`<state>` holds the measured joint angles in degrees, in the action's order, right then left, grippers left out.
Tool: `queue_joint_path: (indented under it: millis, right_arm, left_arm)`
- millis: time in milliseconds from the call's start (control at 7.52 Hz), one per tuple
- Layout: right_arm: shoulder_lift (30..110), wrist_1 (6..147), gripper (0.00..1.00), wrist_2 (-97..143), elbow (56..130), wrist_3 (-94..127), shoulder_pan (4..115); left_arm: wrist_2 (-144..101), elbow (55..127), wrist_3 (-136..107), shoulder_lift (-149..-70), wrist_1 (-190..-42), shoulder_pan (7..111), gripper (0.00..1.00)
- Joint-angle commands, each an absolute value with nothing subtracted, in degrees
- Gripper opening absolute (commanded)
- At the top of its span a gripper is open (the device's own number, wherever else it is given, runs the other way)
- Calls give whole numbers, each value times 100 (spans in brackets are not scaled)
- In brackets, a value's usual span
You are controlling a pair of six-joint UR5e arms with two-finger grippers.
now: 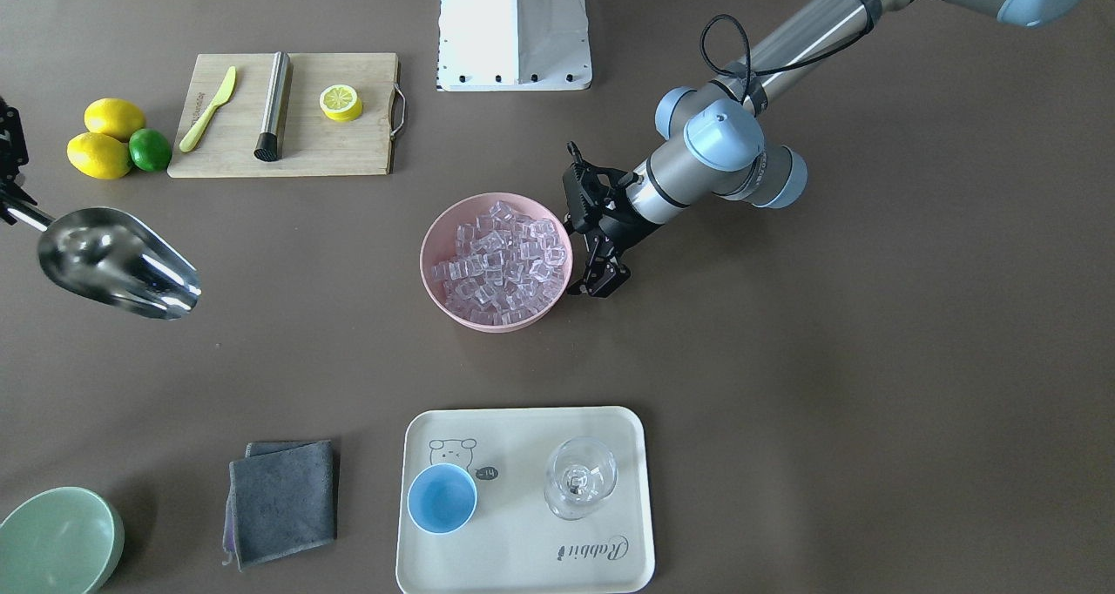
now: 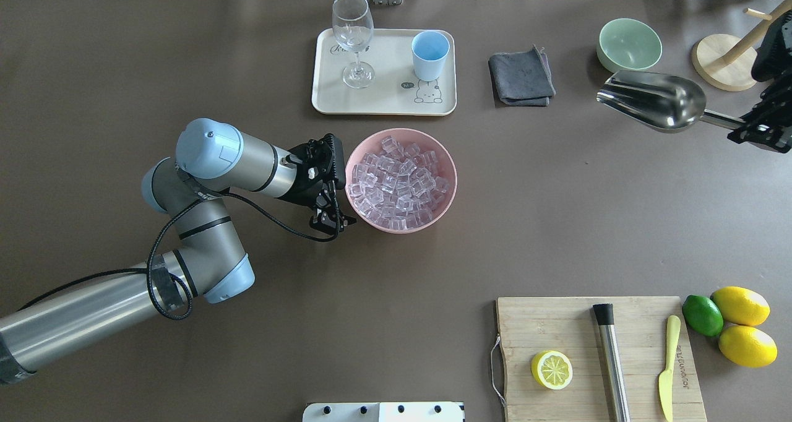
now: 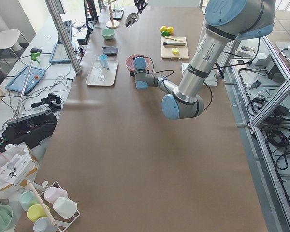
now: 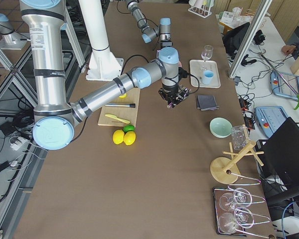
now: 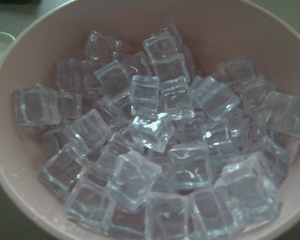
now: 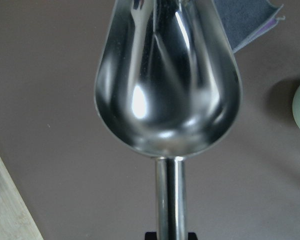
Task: Put ice in cup with scoop
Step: 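Carry the metal scoop with the right gripper toward the pink bowl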
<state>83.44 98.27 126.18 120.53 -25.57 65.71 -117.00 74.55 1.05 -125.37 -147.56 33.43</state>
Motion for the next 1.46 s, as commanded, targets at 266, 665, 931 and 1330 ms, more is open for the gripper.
queue_joint_path:
  millis: [266, 665, 931, 1330]
  right_arm:
    - [6185, 12166, 0, 11506, 12130, -2171, 5240]
    - [5016, 13843, 0, 10761, 11972, -2136, 4476]
    - [4133, 14910, 0, 10156, 11375, -2136, 4054]
    - [3475, 15590, 0, 9468, 10708, -2197, 3737]
  left_arm:
    - [-11654, 7453, 105, -12560, -14766, 3305, 98]
    - [-11654, 7453, 105, -12568, -14766, 3305, 98]
    - [-11654, 7453, 105, -12577, -14766, 3305, 98]
    - [-11654, 7453, 105, -12568, -14766, 3305, 98]
